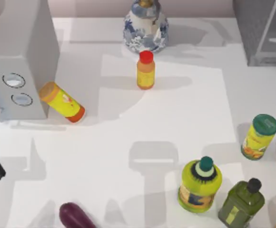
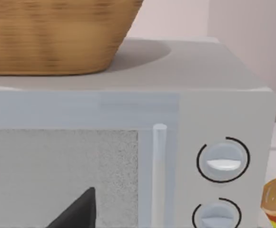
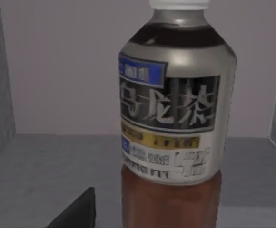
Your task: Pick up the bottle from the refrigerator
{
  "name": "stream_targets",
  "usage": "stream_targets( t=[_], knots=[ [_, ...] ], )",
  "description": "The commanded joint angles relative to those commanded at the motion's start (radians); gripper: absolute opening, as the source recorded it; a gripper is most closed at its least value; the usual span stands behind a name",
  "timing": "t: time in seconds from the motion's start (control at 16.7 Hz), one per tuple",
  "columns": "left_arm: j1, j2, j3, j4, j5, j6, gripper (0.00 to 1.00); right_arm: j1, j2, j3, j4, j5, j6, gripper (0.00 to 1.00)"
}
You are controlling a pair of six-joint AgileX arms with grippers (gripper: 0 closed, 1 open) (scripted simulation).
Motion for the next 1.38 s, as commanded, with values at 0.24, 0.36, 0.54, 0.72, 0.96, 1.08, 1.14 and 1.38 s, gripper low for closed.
stream_targets(
  t=[0.24,0.36,0.54,0.72,0.96,1.08,1.14,1.38],
  knots=[
    [0.0,0.0,0.0,0.0,0.0,0.0,1.0,0.054,0.052,0.143,-0.119,0.058,-0.004,1.0],
    [0.0,0.0,0.0,0.0,0.0,0.0,1.0,0.059,0.056,0.153,-0.128,0.063,-0.004,1.0],
    [0.0,0.0,0.0,0.0,0.0,0.0,1.0,0.054,0.05,0.15,-0.126,0.061,-0.004,1.0],
    [0.0,0.0,0.0,0.0,0.0,0.0,1.0,0.06,0.08,0.19,-0.146,0.065,-0.004,1.0],
    [0.0,0.0,0.0,0.0,0.0,0.0,1.0,0.079,0.168,0.362,-0.217,0.084,-0.005,1.0],
    [0.0,0.0,0.0,0.0,0.0,0.0,1.0,0.087,0.203,0.426,-0.251,0.094,-0.005,1.0],
    [0.0,0.0,0.0,0.0,0.0,0.0,1.0,0.09,0.212,0.442,-0.261,0.097,-0.005,1.0],
    [0.0,0.0,0.0,0.0,0.0,0.0,1.0,0.091,0.215,0.448,-0.265,0.098,-0.005,1.0]
  ],
)
